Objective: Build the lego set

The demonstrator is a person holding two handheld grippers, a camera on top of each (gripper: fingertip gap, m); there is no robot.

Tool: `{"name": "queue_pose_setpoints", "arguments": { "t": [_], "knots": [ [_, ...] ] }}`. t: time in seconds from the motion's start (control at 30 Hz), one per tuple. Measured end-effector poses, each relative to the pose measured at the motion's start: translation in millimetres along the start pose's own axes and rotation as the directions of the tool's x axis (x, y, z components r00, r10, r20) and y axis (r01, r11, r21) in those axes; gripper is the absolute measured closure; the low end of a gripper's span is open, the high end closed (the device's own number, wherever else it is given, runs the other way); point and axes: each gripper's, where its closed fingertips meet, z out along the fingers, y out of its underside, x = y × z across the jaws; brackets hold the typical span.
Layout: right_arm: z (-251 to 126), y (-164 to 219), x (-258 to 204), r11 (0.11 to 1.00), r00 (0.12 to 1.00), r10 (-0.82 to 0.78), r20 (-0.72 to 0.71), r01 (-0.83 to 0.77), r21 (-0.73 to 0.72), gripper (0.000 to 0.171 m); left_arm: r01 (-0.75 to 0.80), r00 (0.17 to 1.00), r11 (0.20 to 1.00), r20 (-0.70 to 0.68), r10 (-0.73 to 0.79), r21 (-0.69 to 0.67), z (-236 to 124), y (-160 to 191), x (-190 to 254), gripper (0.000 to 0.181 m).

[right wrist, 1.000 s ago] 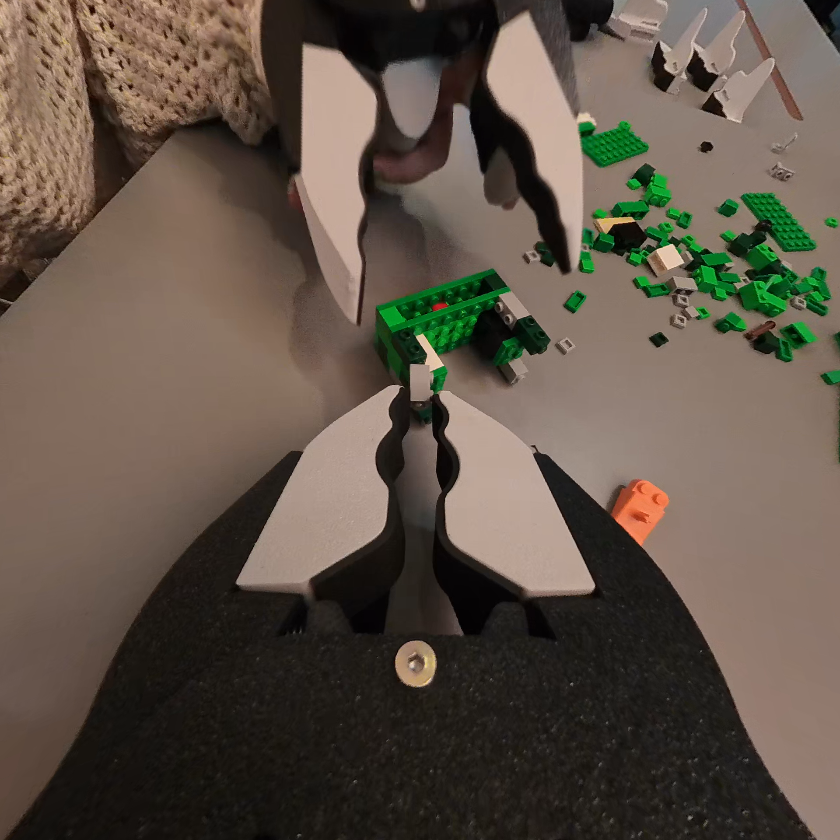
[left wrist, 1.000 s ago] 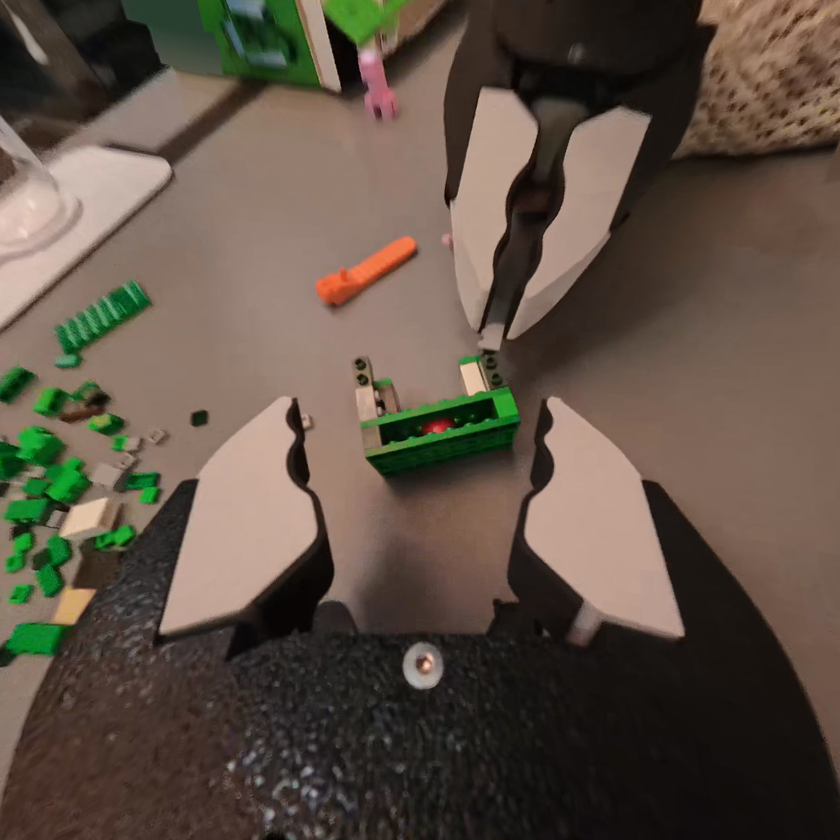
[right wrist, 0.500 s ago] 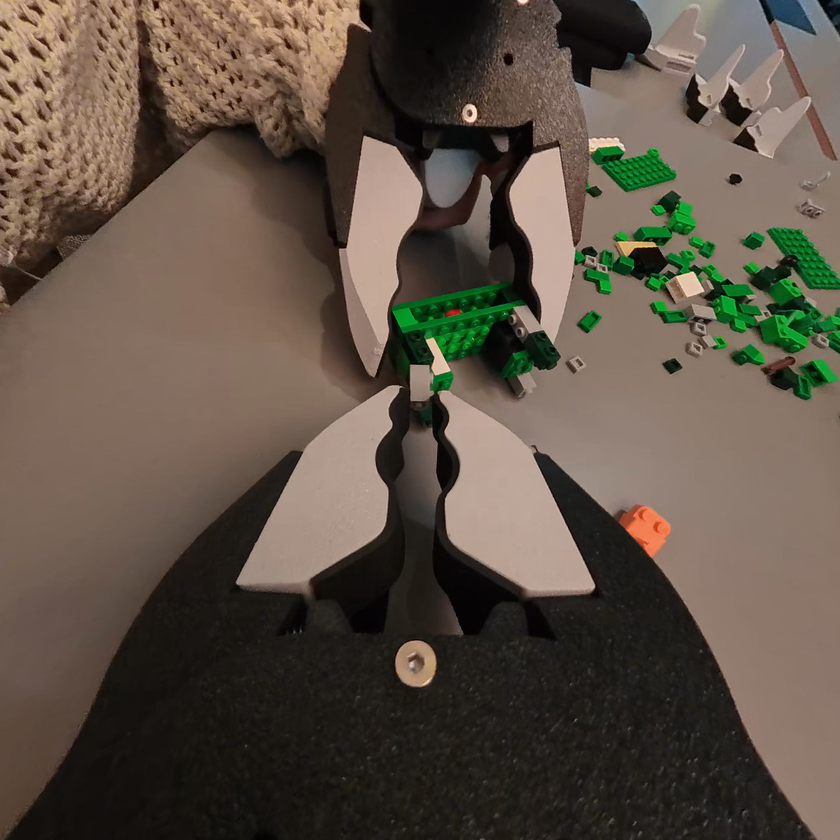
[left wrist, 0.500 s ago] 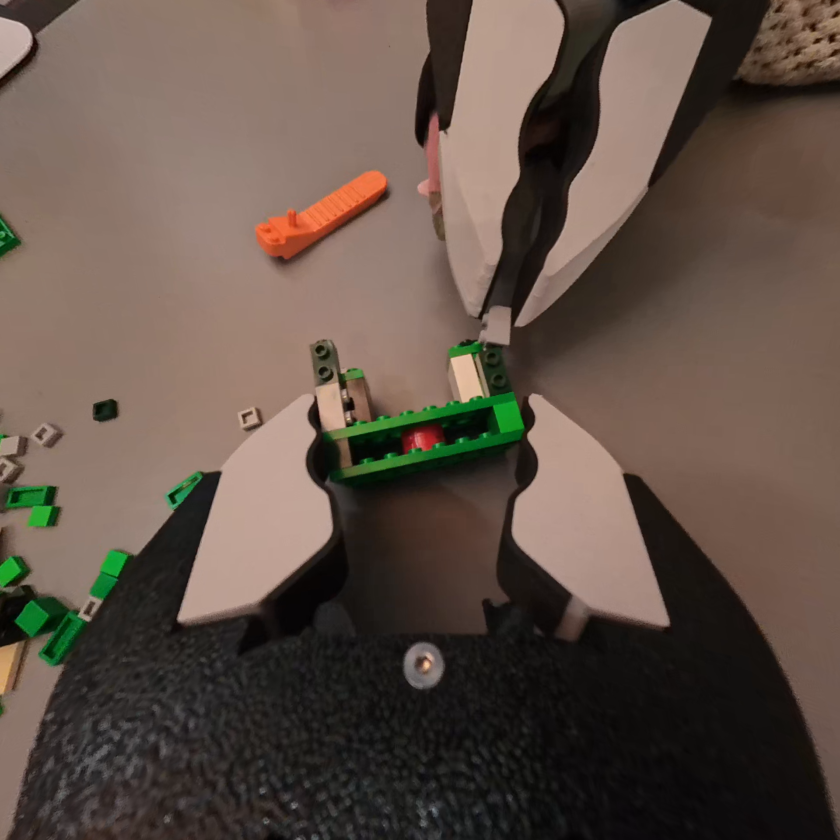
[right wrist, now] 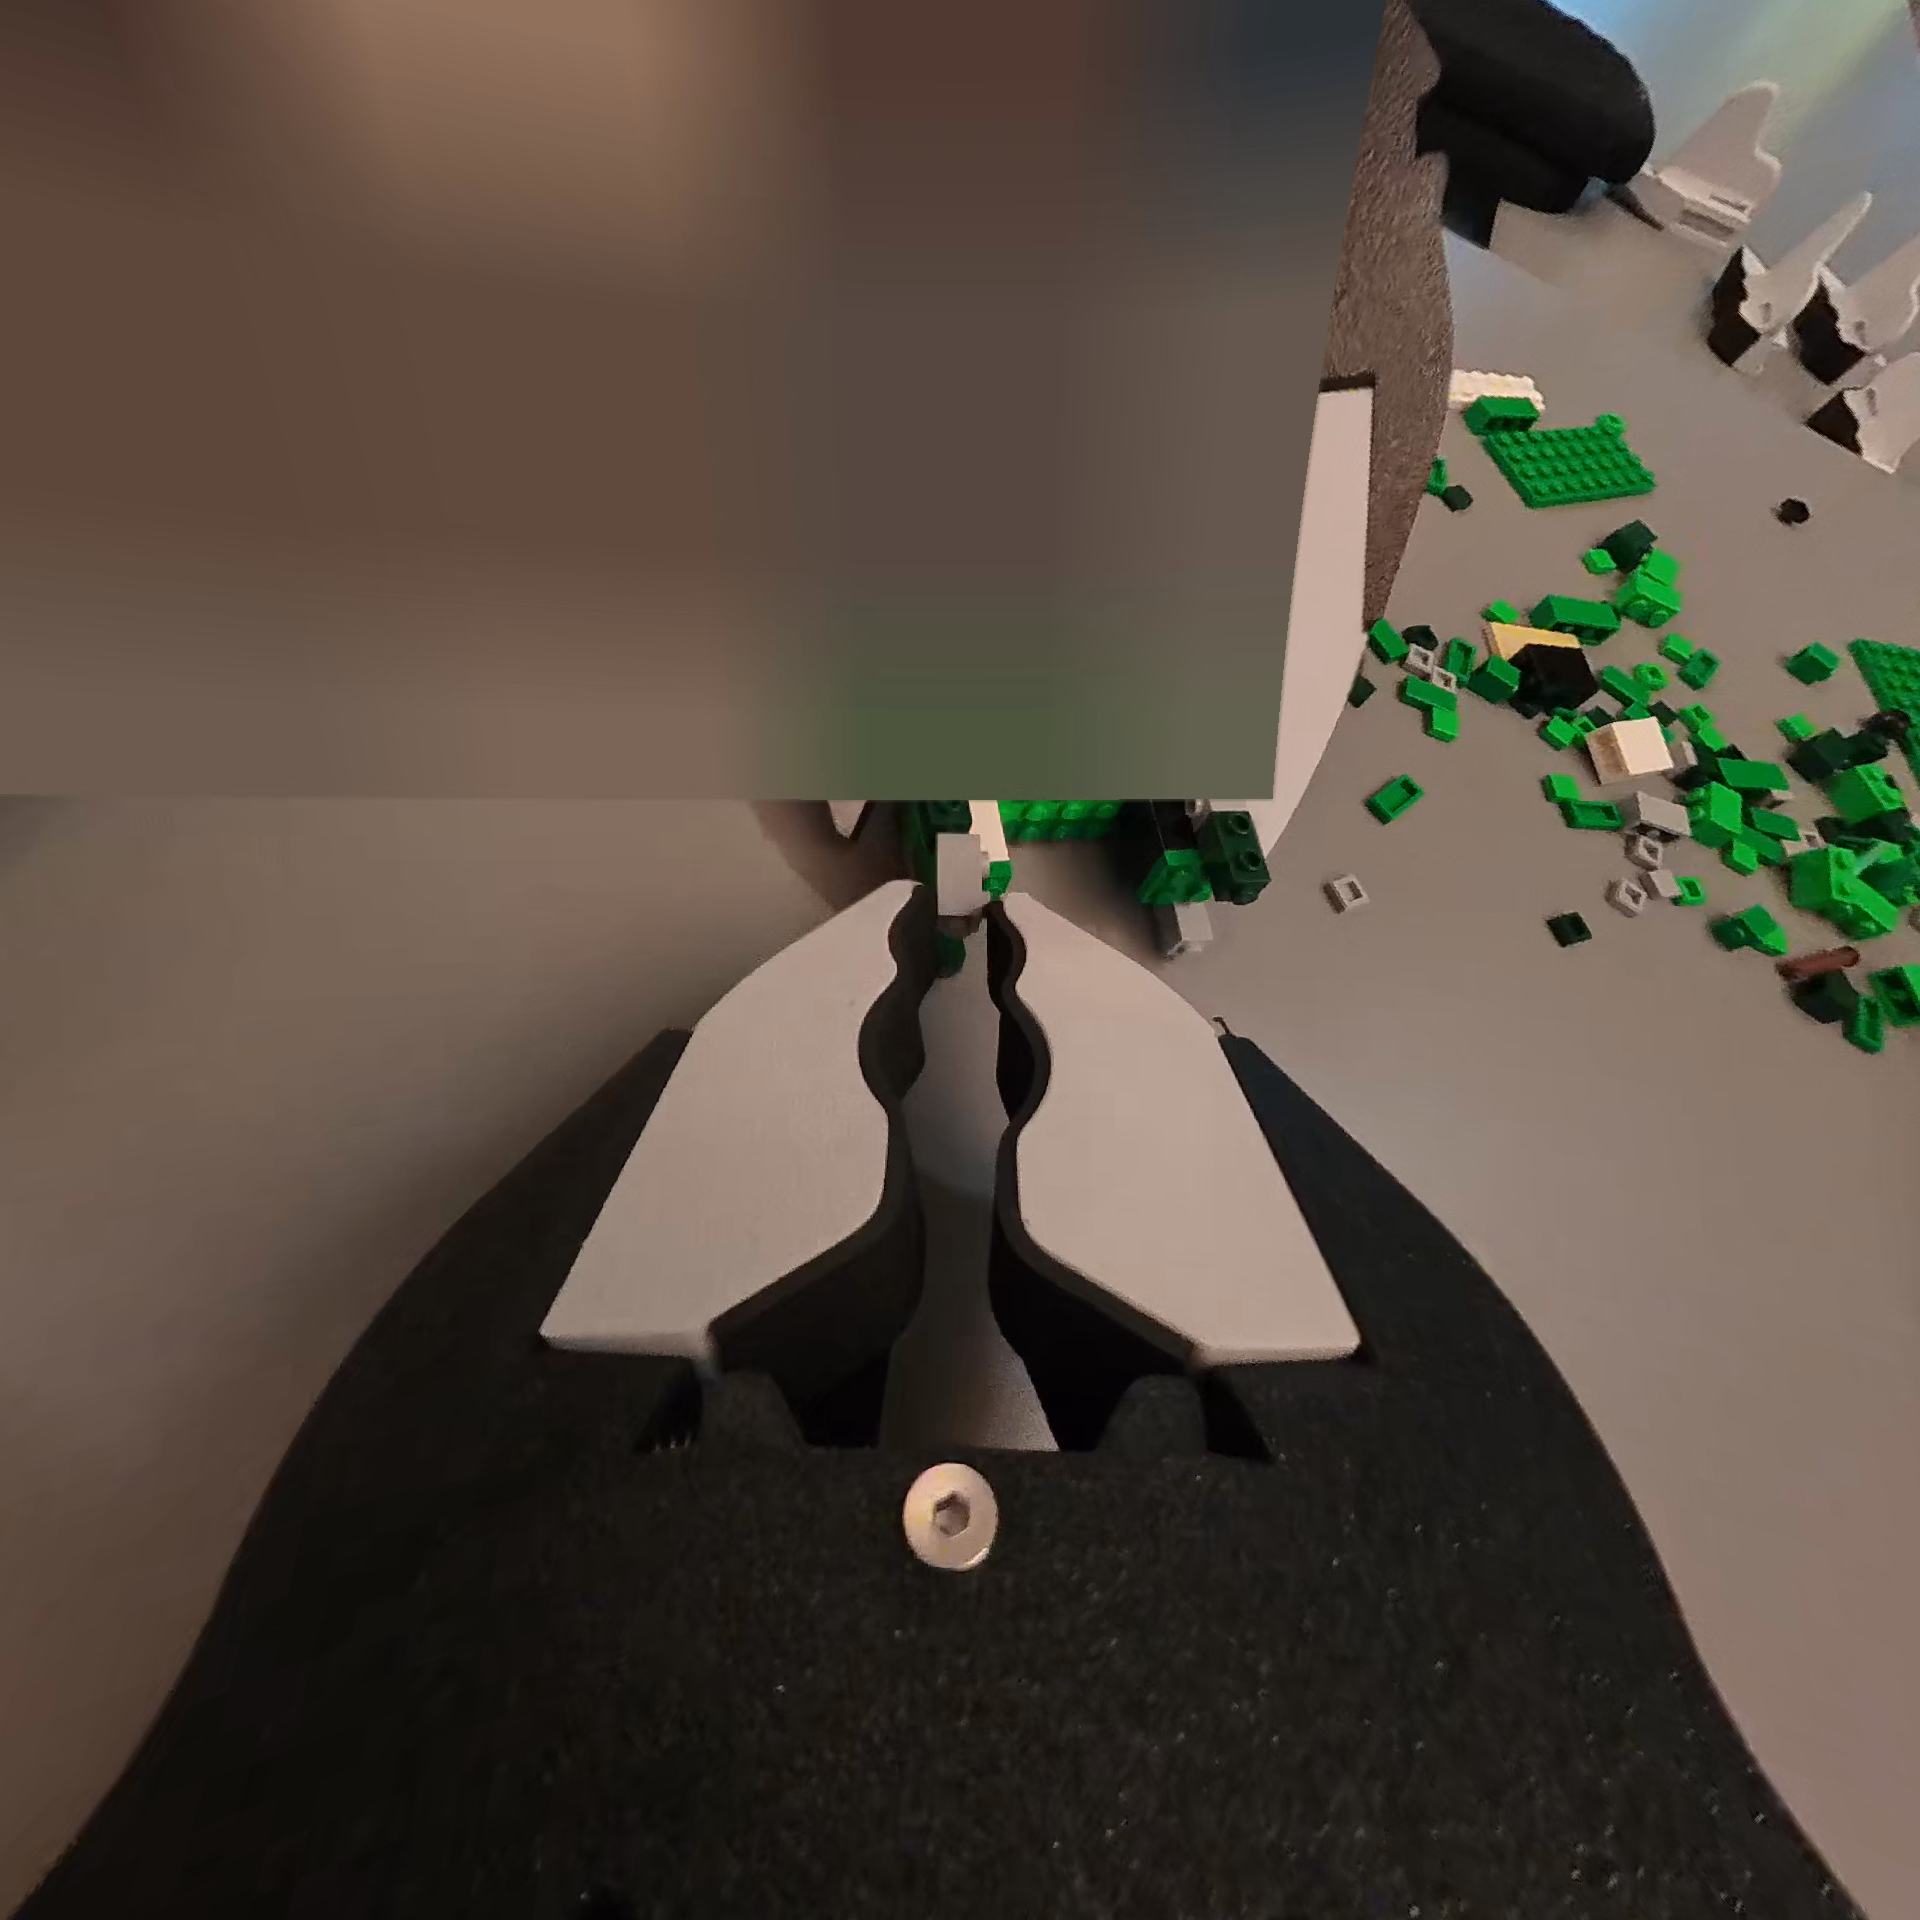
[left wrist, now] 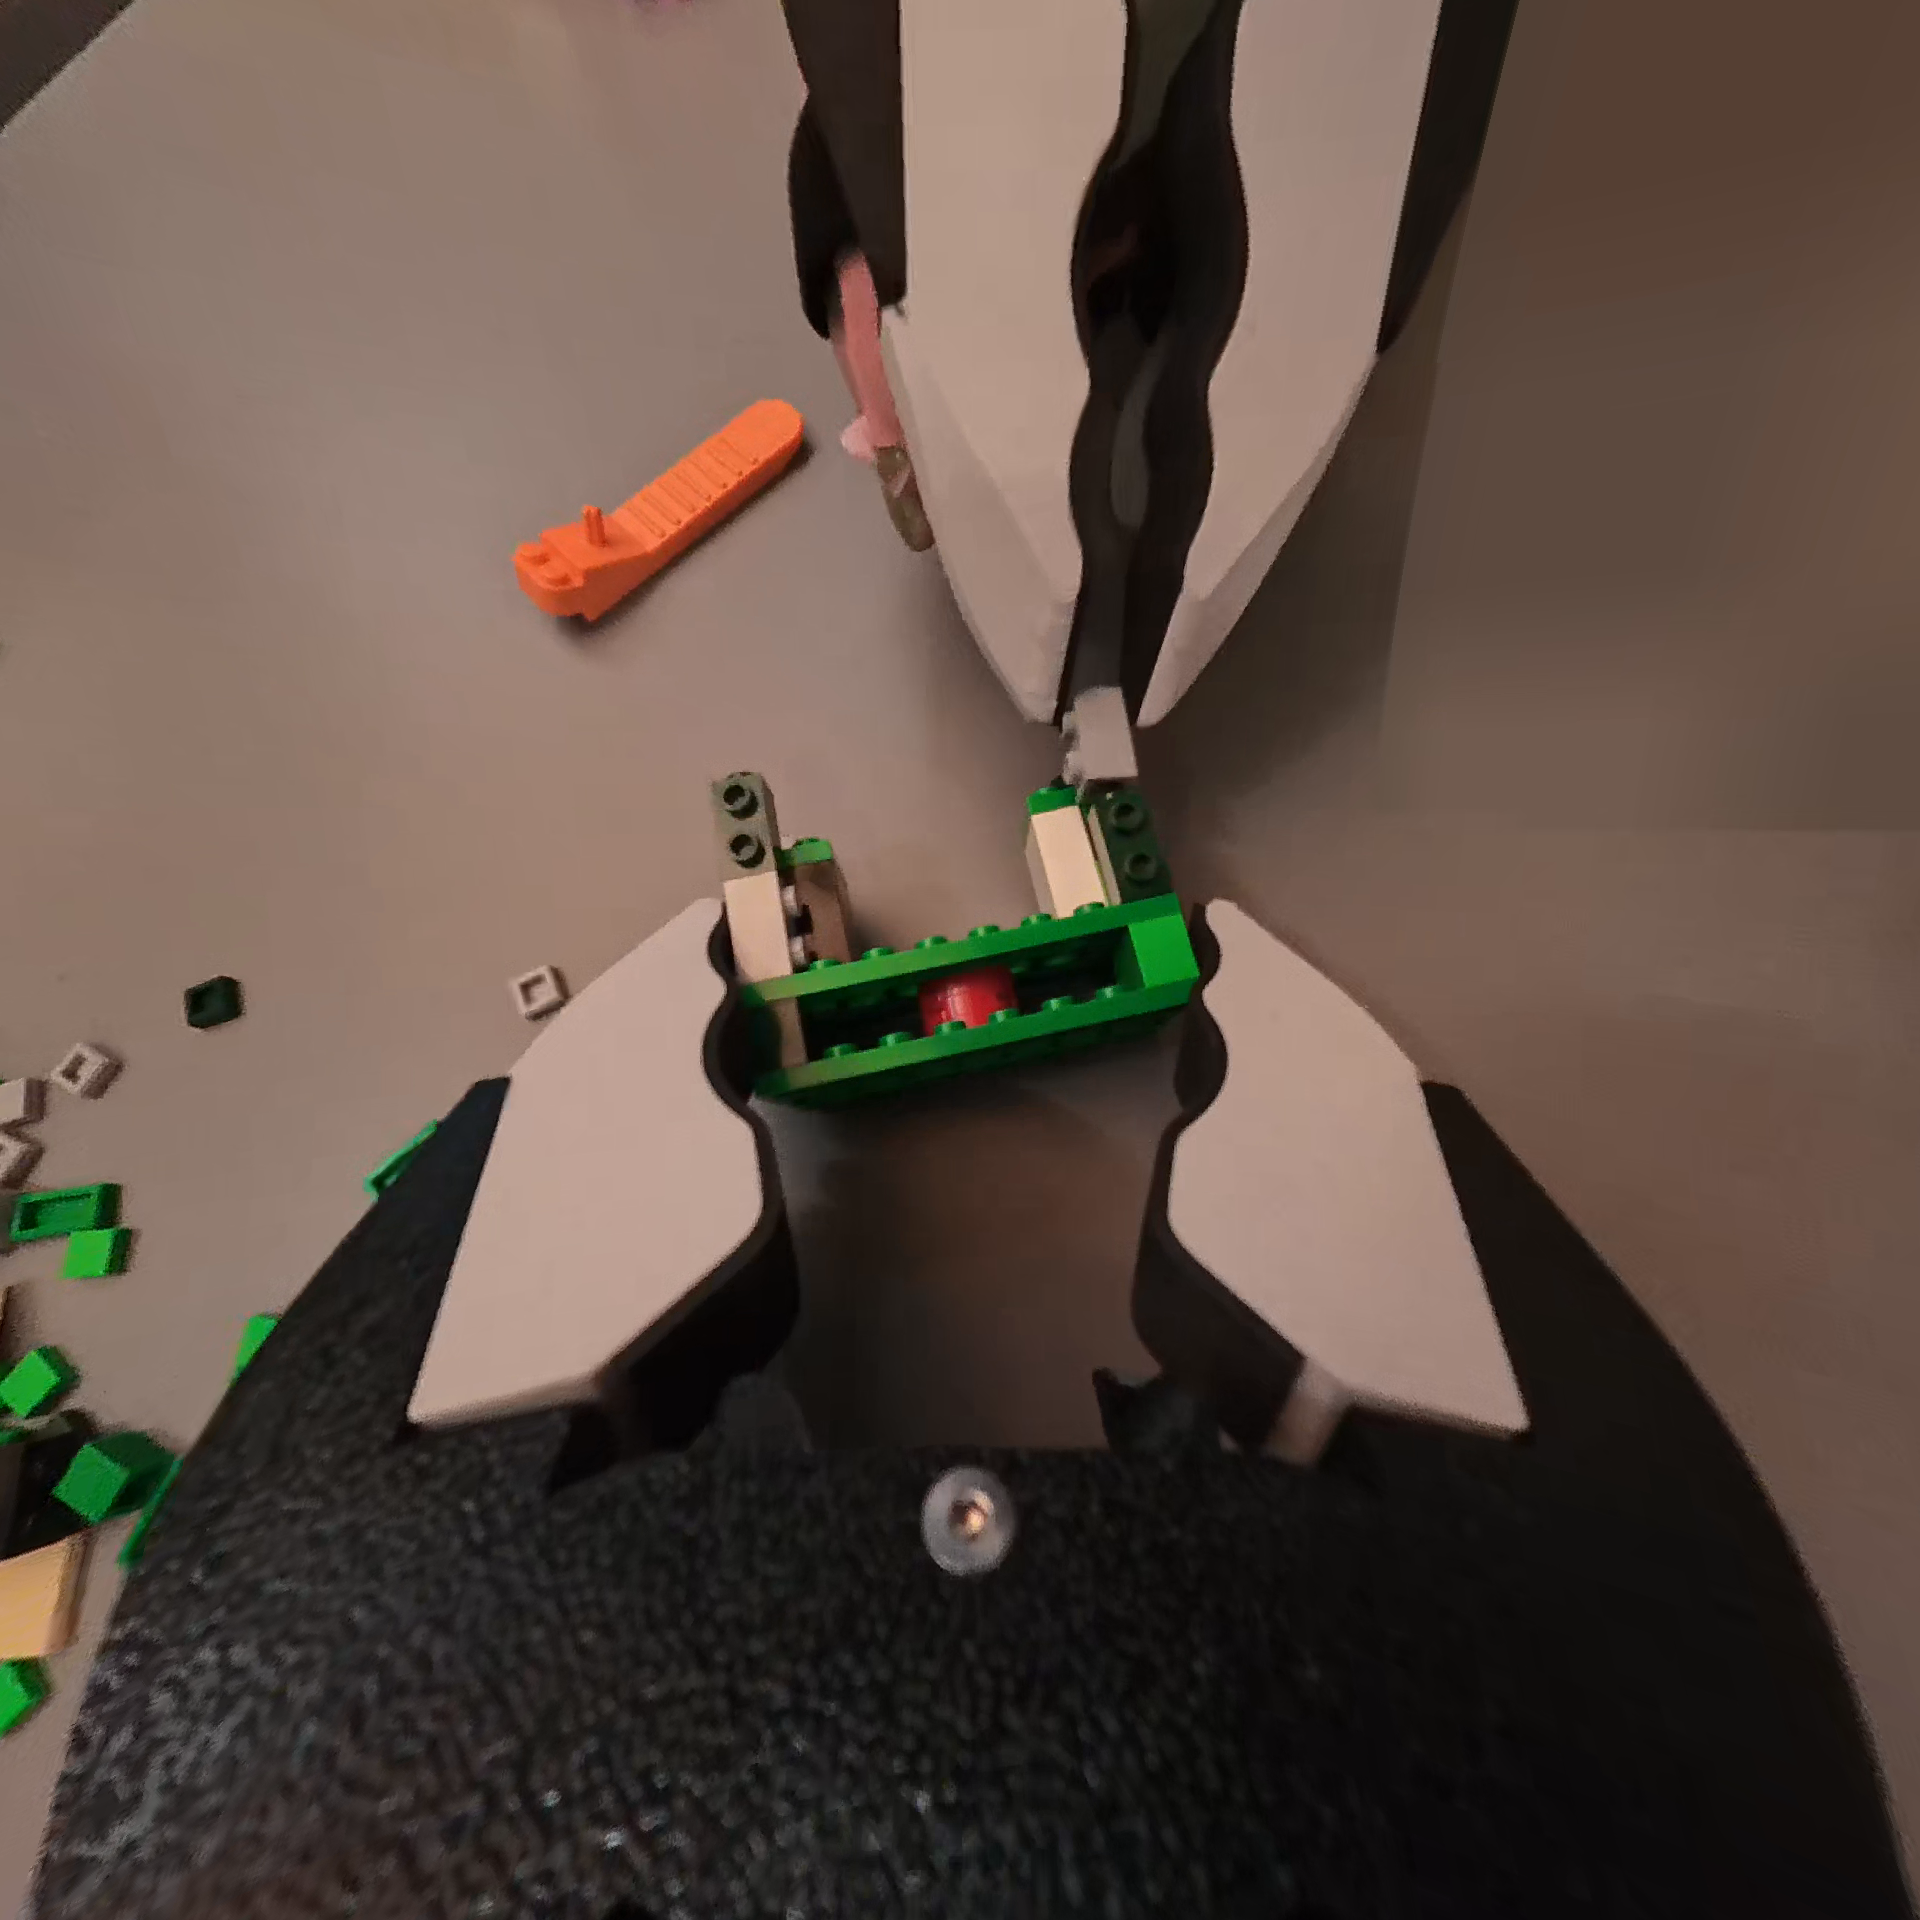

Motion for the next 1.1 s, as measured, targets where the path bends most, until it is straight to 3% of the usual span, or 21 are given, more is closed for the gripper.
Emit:
{"name": "queue_pose_setpoints", "arguments": {
  "t": [0.47, 1.1],
  "knots": [
    [-1.4, 0.0, -5.5, 0.985, 0.991, -0.135, -0.013, 0.133, -0.109, 0.162, -0.086, 0.995, 0.995, 0.045, 0.088, -0.058, -1.2, -2.1, 3.3, 0.101],
    [-0.7, 0.8, -3.6, 0.970, 0.991, -0.066, -0.117, 0.036, -0.239, 0.162, -0.010, 0.998, 0.998, 0.057, 0.014, -0.065, -1.3, -0.4, 3.3, 0.102]
  ]
}}
